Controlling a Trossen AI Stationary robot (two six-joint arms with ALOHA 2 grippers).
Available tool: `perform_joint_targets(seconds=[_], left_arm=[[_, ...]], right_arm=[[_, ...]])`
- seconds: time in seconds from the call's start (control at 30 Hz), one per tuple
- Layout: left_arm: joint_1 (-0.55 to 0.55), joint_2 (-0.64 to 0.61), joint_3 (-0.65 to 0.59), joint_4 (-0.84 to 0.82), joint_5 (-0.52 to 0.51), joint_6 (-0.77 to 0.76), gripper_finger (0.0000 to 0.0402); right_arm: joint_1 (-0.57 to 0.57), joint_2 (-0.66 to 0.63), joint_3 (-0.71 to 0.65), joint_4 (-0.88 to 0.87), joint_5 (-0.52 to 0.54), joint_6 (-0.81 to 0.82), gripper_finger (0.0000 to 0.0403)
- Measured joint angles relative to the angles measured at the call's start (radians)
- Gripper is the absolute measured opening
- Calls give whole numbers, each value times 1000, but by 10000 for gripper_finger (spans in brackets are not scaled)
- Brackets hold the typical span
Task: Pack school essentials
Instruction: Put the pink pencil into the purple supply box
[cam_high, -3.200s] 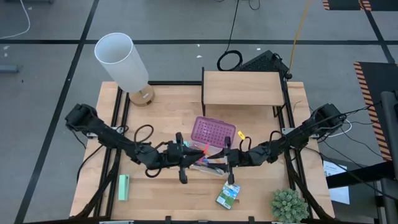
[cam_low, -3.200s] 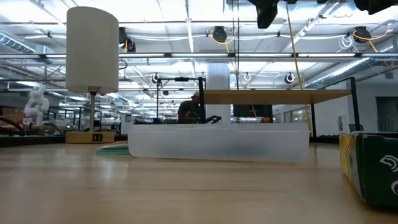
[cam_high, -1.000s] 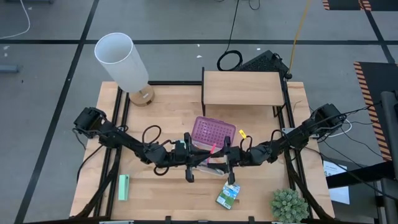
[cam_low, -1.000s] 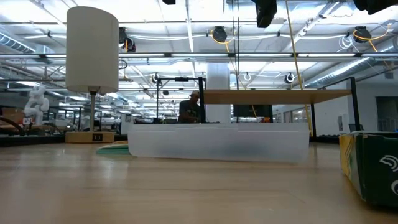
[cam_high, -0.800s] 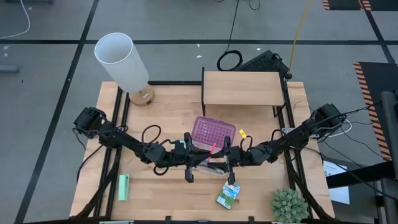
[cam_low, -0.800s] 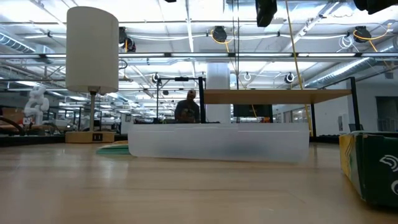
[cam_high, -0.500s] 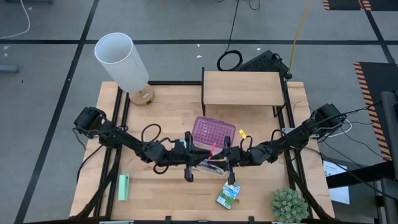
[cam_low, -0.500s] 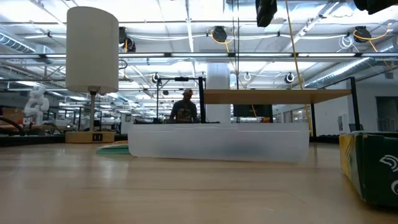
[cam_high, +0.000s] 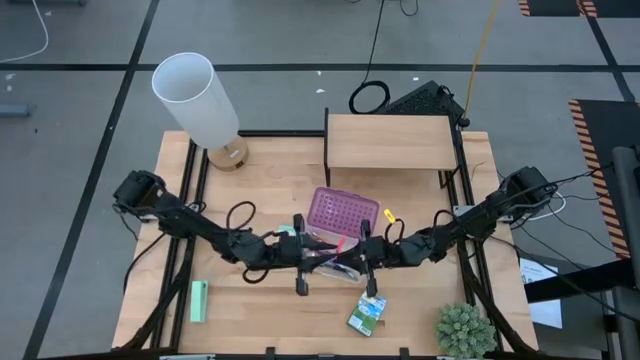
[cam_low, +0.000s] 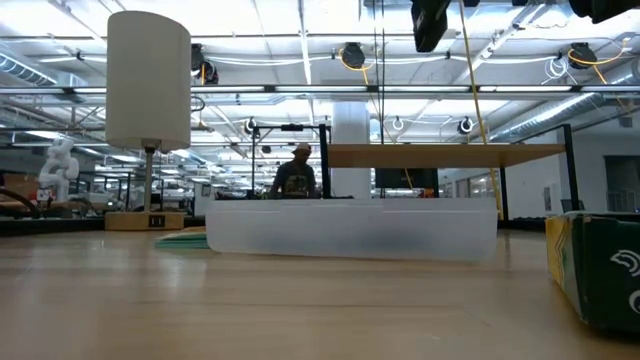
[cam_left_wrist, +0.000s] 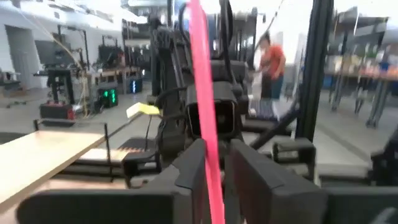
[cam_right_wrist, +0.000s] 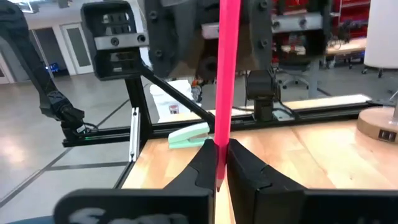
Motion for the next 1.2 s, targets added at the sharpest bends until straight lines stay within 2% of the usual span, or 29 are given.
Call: perform_joint_targets(seconds=[0.13,0.23,0.37,0.47,0.63,0.77,0.9,1.2], left_arm=[[-36,-116,1,-285,-107,-41,125],[-56,-213,1,-554,-157,-113,148],[-66,-332,1,-847,-176,-241,156],[-59,-403,1,-1009,-180,-307,155],[-45,-487,1,-1174,-180,-412,152],[-58,-516,1,-1299,-138,-489,152],[-72,-515,1,-1378,-127,-512,152],[-77,-502,0,-1429,-123,-530,152]], right_arm=[[0,-5,0,-57,14,49,8],[0,-5,3,-91,89,90,8],[-6,-5,38,-179,183,152,7],[-19,-5,105,-335,180,222,7],[-41,-5,257,-748,154,366,7],[-76,-5,351,-976,88,464,7],[-117,-1,399,-1087,-15,544,8],[-185,48,400,-1253,-159,680,8]])
